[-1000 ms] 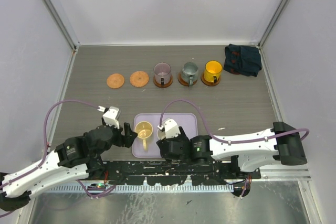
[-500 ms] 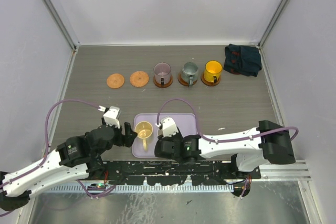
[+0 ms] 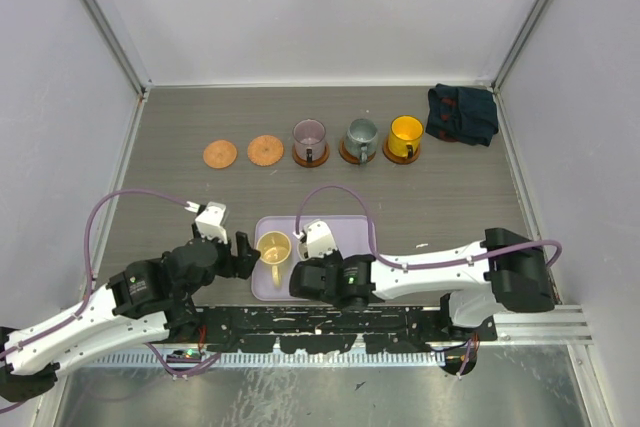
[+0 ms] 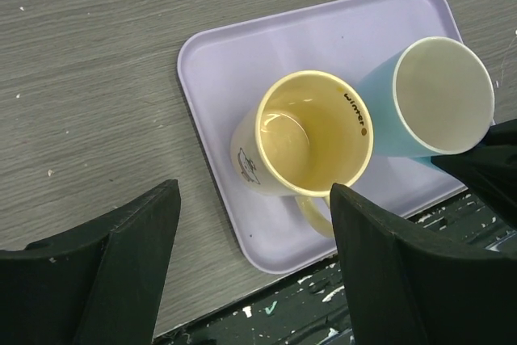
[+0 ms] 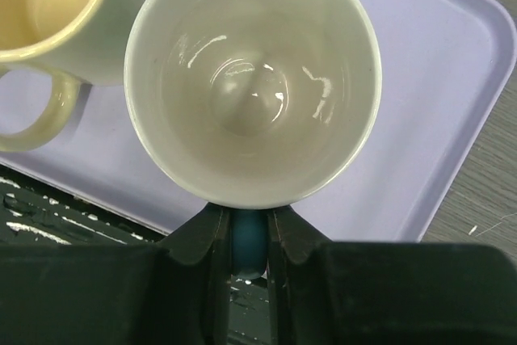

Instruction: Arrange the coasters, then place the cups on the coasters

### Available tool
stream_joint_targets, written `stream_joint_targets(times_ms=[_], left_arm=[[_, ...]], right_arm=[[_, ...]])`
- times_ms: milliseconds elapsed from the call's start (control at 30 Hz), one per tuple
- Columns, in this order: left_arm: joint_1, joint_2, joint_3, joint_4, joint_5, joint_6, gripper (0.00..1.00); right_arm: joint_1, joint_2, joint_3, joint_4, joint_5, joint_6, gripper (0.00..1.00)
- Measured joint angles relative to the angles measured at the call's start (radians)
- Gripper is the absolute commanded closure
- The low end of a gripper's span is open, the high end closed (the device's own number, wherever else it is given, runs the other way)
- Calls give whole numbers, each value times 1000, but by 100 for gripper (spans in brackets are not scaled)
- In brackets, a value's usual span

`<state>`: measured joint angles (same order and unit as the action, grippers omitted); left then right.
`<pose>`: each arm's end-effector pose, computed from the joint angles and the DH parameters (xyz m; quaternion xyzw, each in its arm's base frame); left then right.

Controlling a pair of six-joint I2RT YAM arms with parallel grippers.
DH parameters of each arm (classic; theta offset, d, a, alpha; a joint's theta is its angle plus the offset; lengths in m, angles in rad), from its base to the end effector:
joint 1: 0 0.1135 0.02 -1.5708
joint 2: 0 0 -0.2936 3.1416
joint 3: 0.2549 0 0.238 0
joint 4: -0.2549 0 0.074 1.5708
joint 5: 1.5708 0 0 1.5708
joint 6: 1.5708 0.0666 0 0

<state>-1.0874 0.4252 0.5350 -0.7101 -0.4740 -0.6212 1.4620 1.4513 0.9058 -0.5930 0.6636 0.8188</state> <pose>0.0664 -0.0610 0.2442 0.0921 0.8619 -0.2055 0.4544 0.0697 0.2600 0.2220 -0.2256 0.8982 0.0515 0.3738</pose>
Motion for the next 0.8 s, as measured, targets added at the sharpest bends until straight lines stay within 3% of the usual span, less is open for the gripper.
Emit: stream_joint_targets(times_ms=[267, 600, 800], left_arm=[[0, 0, 0, 1, -52, 3, 23], [0, 67, 7, 40, -222, 4, 19], [17, 223, 47, 67, -341, 5, 16]], right_arm=[[-24, 33, 78, -55, 80, -59, 99], [-282, 49, 204, 66, 71, -247, 99], [-392, 195, 397, 153, 20, -369, 99]])
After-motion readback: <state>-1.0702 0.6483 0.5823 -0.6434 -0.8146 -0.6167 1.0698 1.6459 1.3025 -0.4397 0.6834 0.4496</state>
